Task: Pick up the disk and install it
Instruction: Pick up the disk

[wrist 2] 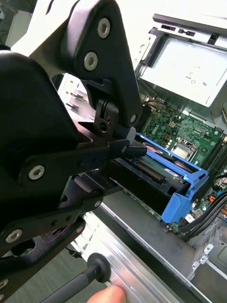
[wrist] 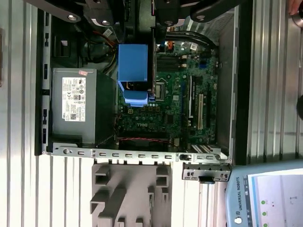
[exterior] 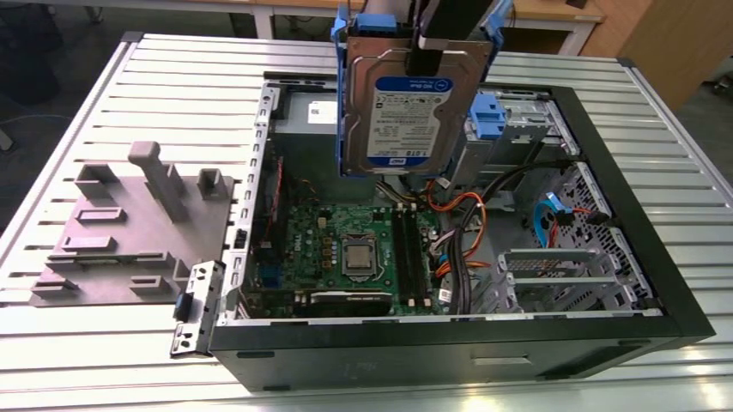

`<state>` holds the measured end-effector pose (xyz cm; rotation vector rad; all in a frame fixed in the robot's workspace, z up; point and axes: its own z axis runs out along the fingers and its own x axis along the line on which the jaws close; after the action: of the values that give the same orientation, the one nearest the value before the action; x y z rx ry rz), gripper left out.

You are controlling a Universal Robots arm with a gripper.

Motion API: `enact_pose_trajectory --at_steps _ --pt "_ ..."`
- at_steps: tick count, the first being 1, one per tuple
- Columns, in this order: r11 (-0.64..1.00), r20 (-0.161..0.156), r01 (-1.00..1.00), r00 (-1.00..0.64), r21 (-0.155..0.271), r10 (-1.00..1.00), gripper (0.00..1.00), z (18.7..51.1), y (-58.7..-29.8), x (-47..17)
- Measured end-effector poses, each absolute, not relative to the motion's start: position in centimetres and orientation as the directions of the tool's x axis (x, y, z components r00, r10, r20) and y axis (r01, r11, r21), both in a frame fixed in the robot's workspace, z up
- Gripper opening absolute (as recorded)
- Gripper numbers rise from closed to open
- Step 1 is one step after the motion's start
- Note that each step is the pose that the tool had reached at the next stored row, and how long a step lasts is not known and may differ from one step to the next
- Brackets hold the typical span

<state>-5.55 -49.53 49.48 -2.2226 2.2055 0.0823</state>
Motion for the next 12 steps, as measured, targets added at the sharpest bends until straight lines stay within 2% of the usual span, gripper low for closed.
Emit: enact_pose_trajectory --at_steps 12 --pt "-0.008 -0.044 -1.0 0.007 0.03 -0.999 0.35 49.4 -50.8 -5.5"
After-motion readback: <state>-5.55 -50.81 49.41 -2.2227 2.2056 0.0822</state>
